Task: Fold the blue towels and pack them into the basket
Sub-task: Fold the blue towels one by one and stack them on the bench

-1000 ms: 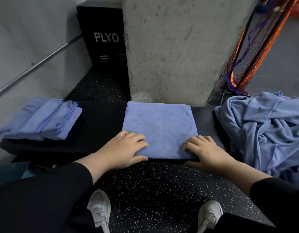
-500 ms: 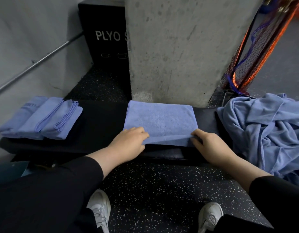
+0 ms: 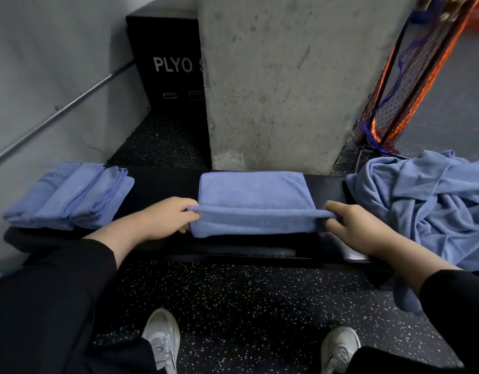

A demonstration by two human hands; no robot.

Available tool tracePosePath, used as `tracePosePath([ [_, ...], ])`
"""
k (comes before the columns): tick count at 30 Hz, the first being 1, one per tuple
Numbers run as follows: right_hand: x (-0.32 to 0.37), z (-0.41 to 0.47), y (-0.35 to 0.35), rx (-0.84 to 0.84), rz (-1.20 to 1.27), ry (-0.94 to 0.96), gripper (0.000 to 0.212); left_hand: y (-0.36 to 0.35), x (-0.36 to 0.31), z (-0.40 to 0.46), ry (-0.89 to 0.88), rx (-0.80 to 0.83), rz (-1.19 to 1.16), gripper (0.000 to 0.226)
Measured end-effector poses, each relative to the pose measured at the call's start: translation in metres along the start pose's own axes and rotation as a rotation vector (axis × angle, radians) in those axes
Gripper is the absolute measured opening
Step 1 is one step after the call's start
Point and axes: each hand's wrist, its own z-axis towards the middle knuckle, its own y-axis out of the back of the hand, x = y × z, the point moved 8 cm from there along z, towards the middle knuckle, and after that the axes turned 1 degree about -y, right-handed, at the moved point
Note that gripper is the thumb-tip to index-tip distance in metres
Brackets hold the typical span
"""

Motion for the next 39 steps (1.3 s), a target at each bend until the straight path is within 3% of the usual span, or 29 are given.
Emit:
tracePosePath([
  [5, 0.0, 0.002, -0.003, 0.132, 0.048, -0.077, 0.017, -0.006, 0.005, -0.008, 0.098, 0.101, -0.236, 0.019],
  [14, -0.003, 0.04, -0.003, -0.066, 0.016, -0.187, 0.02, 0.015, 0.008, 0.016, 0.126, -0.156, -0.188, 0.02],
  [27, -0.039, 0.099, -0.019, -0.096, -0.163, -0.367, 0.033, 0.024, 0.014, 0.072, 0.307, -0.32, 0.096, 0.023],
  [31, -0.044, 0.094, -0.018, -0.167, -0.273, -0.399, 0.03, 0.031, 0.012, 0.077, 0.297, -0.403, 0.293, 0.03],
  [35, -0.016, 0.096, -0.011, -0.304, -0.285, -0.161, 0.028, 0.029, -0.014, 0.076, 0.054, -0.432, 0.363, 0.03],
  [39, 0.02, 0.098, -0.033, -0.201, -0.307, 0.105, 0.024, -0.011, -0.031, 0.076, -0.101, -0.107, 0.478, 0.031],
])
